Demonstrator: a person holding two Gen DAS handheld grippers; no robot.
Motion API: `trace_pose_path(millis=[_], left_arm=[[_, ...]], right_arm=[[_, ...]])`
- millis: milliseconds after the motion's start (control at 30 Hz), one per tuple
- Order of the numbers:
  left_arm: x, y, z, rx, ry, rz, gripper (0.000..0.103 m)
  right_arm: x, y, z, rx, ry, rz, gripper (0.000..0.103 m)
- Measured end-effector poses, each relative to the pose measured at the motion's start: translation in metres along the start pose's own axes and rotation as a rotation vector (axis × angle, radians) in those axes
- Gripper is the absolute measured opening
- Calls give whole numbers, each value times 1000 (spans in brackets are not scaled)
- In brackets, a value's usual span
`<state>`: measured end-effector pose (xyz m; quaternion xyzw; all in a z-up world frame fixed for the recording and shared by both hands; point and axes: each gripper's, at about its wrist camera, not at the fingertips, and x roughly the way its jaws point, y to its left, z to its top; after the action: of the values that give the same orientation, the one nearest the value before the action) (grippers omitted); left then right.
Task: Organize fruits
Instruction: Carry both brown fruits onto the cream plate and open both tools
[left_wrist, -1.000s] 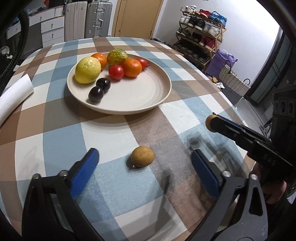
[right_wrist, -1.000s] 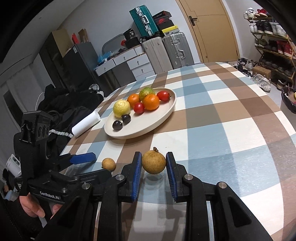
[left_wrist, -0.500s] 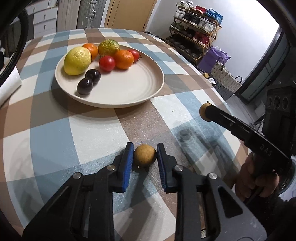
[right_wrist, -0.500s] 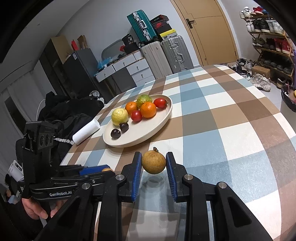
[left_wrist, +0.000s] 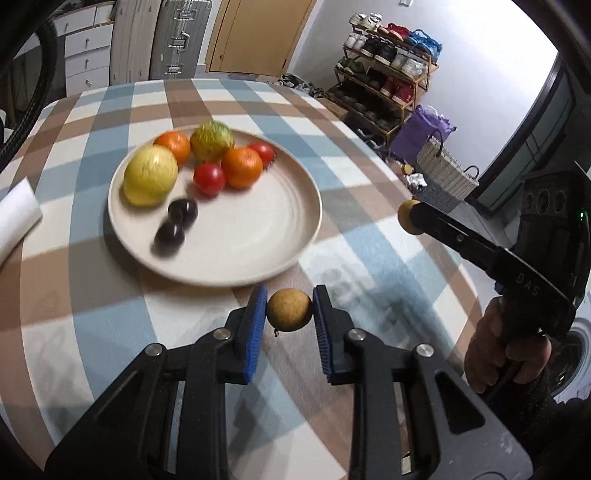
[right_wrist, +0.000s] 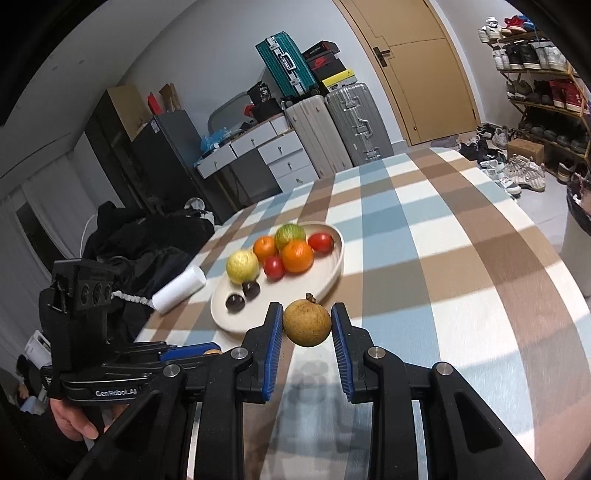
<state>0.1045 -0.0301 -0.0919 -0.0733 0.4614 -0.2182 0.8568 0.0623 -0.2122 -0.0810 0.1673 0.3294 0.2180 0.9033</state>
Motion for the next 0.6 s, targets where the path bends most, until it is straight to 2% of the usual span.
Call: trace_pose_path(millis=[267, 433, 600], left_arm=[[11, 0, 48, 11, -51, 5, 23], [34, 6, 71, -10, -44, 2, 23], [59, 6, 84, 14, -37, 22, 23]], right_arm=[[23, -6, 50, -15, -6, 26, 27], [45, -12, 78, -15, 3, 30, 27], [72, -18, 98, -26, 27, 45, 27]])
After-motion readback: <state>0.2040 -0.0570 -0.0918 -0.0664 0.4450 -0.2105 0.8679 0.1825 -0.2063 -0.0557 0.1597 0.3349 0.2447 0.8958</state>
